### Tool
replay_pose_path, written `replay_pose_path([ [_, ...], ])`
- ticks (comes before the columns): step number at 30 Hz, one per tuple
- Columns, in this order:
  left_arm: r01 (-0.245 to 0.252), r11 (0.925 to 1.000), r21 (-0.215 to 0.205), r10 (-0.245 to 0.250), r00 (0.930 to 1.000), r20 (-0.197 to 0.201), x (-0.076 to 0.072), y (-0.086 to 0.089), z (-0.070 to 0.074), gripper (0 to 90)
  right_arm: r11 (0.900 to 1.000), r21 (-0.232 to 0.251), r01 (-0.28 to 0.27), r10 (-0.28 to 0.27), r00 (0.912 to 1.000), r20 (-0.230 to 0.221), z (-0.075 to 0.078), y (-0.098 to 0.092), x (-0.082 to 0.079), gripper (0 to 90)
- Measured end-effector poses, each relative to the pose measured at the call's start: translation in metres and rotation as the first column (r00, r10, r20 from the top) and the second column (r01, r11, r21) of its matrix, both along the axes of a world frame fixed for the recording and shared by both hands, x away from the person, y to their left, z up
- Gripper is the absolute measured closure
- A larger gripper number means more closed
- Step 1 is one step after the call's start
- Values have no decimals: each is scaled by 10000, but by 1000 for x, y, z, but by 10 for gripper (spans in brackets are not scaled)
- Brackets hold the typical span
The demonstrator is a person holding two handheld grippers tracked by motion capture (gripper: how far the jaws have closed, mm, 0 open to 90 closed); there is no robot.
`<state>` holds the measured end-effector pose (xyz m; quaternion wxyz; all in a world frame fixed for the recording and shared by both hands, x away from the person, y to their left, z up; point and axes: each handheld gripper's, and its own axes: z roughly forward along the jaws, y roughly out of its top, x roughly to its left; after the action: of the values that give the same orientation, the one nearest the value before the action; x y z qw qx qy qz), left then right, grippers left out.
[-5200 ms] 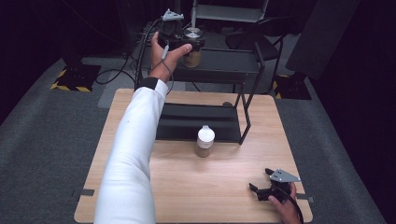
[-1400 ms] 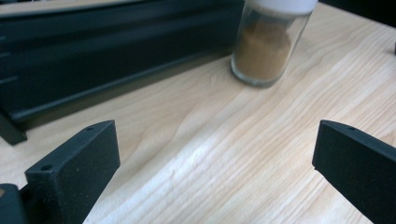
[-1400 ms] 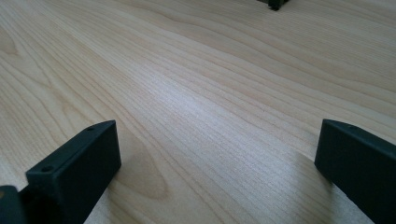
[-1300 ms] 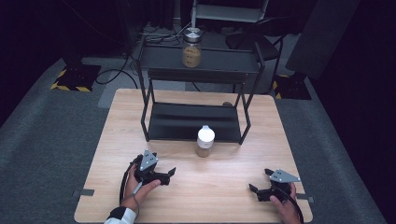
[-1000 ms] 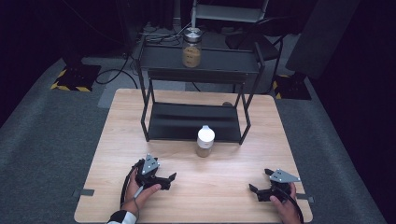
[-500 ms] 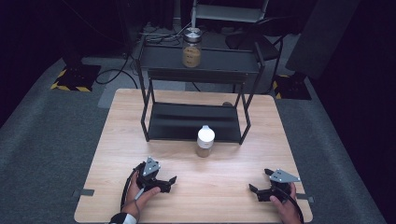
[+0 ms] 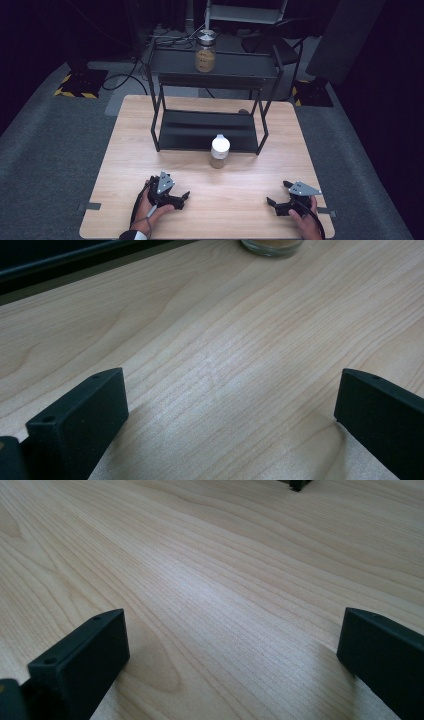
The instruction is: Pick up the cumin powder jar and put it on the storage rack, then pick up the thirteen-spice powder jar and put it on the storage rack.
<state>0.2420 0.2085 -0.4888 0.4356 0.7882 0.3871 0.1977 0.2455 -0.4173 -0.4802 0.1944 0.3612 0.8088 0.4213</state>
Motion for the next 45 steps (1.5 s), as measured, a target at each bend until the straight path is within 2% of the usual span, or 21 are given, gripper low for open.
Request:
replay_pose_path([
  [2,15,9997,255,-17,10000,64,-1,-3,1,5,10000,0,-1,1,10000,4,0,0,0,1],
  [45,-110,9996,257,109,9999,67,-2,-5,1,3,10000,7,11,-11,10000,-5,0,0,0,1],
])
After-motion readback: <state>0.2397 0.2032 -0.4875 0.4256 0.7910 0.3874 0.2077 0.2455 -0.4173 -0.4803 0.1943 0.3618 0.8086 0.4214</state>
